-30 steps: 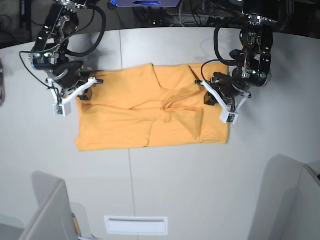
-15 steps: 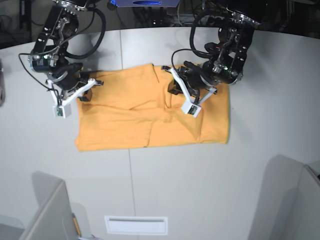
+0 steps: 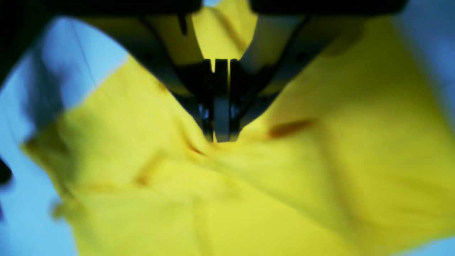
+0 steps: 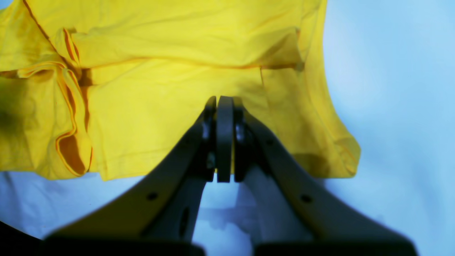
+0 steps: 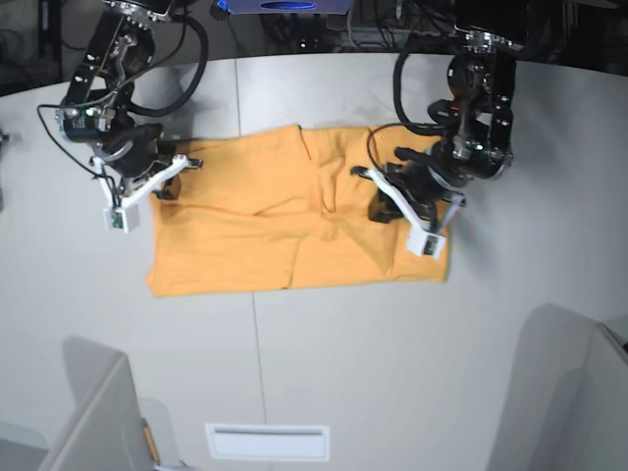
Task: Fold the T-shirt properly
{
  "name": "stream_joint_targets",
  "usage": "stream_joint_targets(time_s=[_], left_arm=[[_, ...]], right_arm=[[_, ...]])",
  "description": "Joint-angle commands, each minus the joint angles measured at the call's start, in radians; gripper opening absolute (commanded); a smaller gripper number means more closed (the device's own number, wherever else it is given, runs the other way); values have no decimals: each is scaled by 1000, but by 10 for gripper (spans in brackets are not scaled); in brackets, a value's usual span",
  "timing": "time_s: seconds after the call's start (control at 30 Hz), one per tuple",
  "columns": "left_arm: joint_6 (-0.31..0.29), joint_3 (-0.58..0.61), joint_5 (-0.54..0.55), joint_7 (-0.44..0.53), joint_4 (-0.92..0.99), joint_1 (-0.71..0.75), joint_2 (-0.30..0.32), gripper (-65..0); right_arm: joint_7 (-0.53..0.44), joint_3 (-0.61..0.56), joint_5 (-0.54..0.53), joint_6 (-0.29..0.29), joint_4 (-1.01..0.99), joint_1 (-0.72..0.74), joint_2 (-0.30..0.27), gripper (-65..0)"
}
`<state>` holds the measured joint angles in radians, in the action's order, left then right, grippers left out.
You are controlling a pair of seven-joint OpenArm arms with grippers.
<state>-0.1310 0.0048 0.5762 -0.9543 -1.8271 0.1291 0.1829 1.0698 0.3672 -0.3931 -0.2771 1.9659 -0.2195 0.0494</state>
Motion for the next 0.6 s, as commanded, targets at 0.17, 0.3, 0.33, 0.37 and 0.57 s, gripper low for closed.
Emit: stream_joint_targets(time_s=[0.17,0.3,0.33,0.37,0.57], left_arm=[[-5,-164,6,10,57,-9,4,-650],[-5,-176,6,16,128,-29,-3,-650],[-5,-176,6,16,145,-32,-13,-650],[-5,-176,6,16,157,-41,-21,-650],[-5,-168,5,11,235,-102,-64,-650]], right_arm=[[-18,2,-13,-1,17,19,-3,-650],[-18,2,-13,-1,16,24,-1,-650],[-18,2,-13,-1,16,24,-1,-650],[-18,2,-13,-1,16,24,-1,-650],[-18,2,-13,-1,16,21,-1,-650]])
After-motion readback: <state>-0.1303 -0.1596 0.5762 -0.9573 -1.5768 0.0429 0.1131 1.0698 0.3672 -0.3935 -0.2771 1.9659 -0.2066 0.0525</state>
